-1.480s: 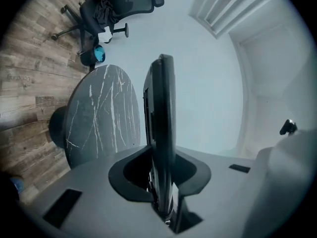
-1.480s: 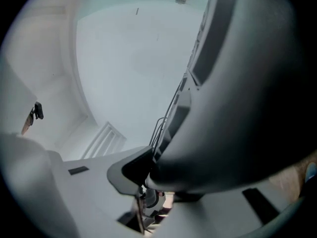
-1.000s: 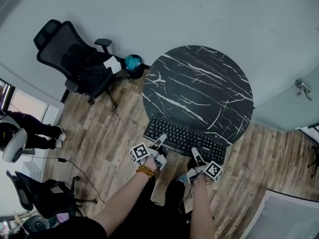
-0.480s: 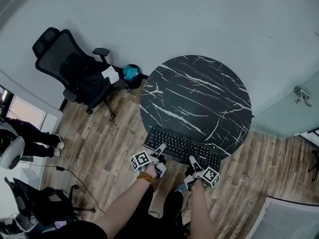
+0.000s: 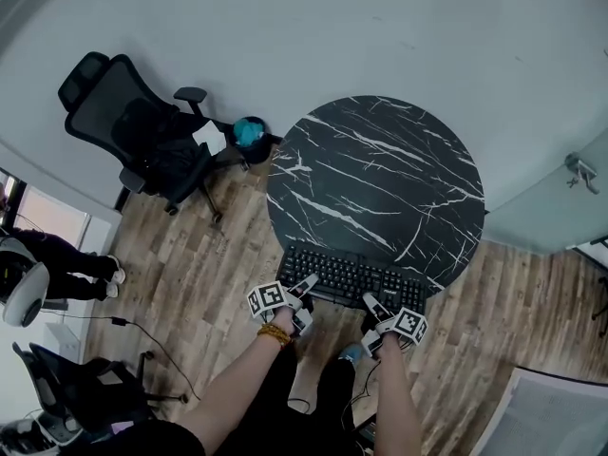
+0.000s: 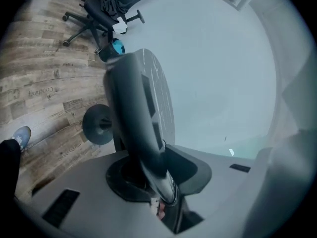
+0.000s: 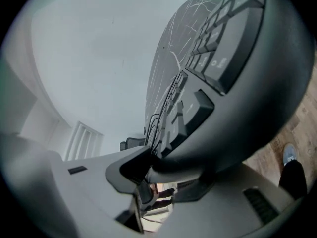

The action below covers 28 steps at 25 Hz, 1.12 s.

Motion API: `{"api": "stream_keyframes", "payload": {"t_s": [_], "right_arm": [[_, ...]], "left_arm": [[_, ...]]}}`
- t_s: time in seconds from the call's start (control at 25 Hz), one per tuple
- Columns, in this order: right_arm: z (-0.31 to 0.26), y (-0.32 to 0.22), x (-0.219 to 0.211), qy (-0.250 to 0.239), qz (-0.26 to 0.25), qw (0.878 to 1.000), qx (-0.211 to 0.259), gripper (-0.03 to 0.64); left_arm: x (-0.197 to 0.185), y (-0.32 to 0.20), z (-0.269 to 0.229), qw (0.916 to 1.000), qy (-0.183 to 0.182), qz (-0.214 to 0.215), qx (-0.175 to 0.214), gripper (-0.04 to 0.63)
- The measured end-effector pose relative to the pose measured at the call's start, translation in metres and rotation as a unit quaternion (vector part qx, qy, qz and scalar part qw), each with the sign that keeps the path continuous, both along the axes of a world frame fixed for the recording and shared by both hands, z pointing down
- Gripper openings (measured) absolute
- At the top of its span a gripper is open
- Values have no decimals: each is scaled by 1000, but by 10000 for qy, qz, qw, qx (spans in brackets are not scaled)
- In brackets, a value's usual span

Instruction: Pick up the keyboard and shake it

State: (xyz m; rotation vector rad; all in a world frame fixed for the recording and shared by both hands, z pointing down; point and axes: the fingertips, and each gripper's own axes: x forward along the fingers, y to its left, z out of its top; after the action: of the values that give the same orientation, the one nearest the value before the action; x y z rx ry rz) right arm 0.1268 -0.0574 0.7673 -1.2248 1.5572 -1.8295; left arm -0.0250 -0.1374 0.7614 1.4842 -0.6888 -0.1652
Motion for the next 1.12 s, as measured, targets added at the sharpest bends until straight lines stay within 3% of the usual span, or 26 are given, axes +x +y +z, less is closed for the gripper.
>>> {"api": "stream_keyframes", "payload": {"t_s": [0.24,0.36,0.6,0.84,1.12], "right_arm": [[6,16,-13,-69,-963,9953,6,141],[9,25,-22,21,-1421,9898,51,152],[14,26,-24,244,-1169,9928,105,160],[24,28,-23,473,-793,9957,-70,176],[36,44,-19,757,-492,9942,-590,176]], "left_arm": [[2,1,10,9986,-65,464,-237,100],[3,2,9,9969,-60,770,-178,101],[6,6,14,9896,-337,1397,14,140],[4,11,23,9829,-908,1566,321,193],[1,38,35,9770,-952,1906,20,229]]}}
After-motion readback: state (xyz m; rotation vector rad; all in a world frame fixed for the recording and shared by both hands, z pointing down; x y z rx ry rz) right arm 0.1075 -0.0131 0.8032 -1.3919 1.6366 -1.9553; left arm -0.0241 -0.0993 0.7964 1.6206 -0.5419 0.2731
